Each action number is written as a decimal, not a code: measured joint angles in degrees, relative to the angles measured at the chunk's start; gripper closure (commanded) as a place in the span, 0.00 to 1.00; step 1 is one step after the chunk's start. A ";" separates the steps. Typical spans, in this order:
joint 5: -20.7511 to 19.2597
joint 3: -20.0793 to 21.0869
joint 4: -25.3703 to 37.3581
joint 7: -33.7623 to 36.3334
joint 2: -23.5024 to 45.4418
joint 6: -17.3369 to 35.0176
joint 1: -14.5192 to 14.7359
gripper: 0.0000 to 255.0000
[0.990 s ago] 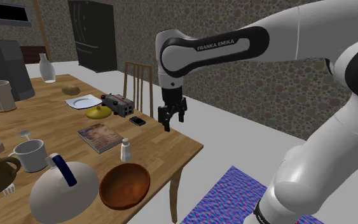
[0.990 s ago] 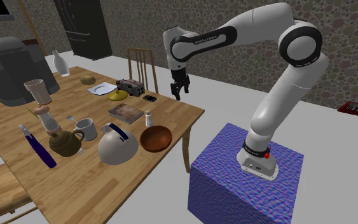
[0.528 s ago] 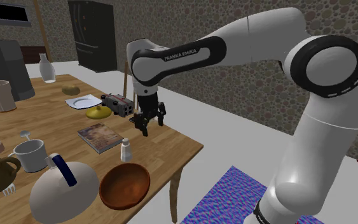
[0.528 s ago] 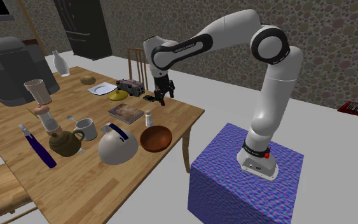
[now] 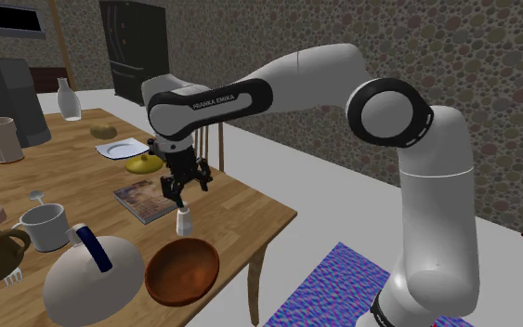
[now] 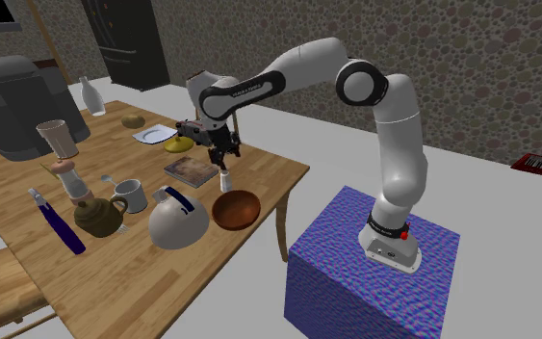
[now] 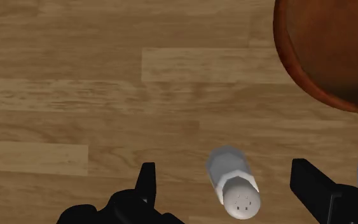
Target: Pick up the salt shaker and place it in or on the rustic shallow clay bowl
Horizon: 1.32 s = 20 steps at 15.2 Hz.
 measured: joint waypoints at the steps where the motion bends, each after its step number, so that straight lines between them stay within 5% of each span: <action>1: -0.82 -0.17 3.23 0.39 2.74 -0.80 0.76 0.00; 5: -3.22 -0.82 14.67 1.63 12.18 -3.88 3.83 0.00; 18: -3.59 -1.01 9.34 2.12 12.37 1.51 3.30 0.00; 19: -3.59 -1.01 9.34 2.12 12.37 1.51 3.30 1.00; 20: -3.59 -1.01 9.34 2.12 12.37 1.51 3.30 1.00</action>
